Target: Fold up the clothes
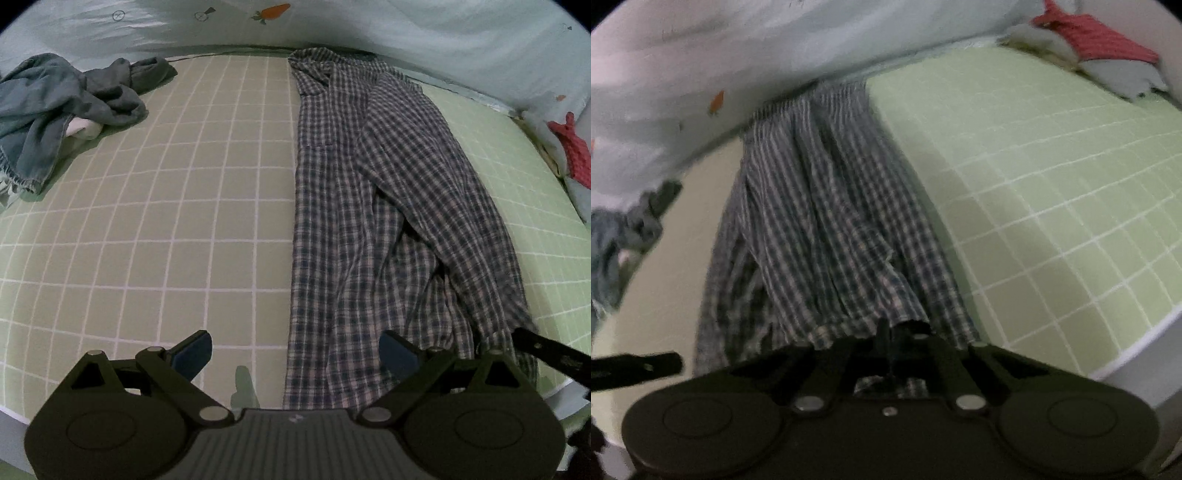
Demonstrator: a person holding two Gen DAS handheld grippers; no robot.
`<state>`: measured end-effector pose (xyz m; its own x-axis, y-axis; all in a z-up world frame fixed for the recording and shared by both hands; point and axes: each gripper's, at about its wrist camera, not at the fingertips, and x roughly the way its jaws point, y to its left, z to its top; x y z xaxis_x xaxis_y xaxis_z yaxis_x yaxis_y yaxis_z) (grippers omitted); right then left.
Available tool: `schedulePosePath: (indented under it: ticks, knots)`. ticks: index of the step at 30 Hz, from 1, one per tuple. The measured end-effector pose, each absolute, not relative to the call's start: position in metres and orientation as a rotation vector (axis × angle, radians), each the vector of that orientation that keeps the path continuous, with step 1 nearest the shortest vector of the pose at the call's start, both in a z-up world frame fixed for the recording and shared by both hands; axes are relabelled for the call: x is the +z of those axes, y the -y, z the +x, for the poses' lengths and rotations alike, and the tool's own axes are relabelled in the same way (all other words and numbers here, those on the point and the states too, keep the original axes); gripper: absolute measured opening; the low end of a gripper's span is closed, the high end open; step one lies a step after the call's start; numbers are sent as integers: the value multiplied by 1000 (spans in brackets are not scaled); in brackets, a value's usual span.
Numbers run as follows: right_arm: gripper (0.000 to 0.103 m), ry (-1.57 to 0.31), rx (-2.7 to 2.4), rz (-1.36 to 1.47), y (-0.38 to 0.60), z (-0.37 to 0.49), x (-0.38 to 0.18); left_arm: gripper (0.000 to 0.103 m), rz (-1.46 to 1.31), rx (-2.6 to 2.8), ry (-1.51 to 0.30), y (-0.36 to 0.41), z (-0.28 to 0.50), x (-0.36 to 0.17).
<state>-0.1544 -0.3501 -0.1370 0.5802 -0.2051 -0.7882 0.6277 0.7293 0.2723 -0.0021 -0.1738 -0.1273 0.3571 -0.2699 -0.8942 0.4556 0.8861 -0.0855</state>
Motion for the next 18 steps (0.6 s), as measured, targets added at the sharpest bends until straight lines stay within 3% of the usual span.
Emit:
schedulePosePath:
  ticks: [9,11,13,18]
  knots:
    - [4,-939,-552,530,349,-170,-158,97,233,-483,-1151,169,-13,-143]
    - [12,-941,-546,475,345,-174,-154,97,245,-494,-1156,167,-17,-145]
    - [39,-941,-538,425,342,-179,-152,97,256,-507,-1171,164,-22,-148]
    - [48,-968,-522,381,343,-189,-156,97,280,-531,-1212,160,-34,-155]
